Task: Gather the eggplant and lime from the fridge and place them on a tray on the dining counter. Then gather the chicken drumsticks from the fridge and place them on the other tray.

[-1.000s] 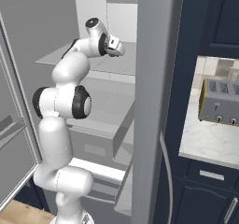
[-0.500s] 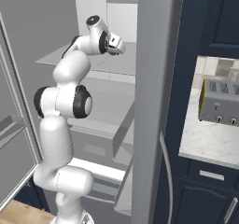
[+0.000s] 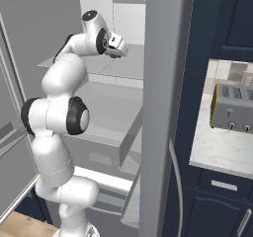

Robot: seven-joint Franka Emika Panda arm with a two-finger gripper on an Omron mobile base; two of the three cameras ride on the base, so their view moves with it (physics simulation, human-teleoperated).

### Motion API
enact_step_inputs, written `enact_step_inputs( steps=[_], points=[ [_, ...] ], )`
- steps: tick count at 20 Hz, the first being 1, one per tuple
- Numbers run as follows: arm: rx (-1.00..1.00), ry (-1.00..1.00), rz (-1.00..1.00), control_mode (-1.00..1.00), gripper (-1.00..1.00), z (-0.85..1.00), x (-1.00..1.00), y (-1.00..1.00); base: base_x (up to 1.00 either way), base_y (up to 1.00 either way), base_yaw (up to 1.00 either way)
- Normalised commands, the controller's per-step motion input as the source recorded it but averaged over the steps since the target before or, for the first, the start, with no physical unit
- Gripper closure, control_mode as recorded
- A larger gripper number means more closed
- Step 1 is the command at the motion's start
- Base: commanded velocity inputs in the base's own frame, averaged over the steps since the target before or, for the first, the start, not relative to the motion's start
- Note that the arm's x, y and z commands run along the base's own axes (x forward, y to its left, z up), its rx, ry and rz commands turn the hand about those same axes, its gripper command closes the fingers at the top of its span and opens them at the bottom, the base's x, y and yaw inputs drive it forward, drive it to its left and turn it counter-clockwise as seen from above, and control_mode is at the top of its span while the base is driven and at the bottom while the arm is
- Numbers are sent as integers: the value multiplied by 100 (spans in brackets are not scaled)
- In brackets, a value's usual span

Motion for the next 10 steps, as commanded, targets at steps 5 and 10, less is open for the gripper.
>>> enact_step_inputs(
  steps=[5, 10],
  points=[
    [0, -7, 0, -100, 100, 0, -100, 4, 0, 0, 0],
    [0, -7, 0, -100, 100, 10, -100, 2, 0, 0, 0]
  ],
)
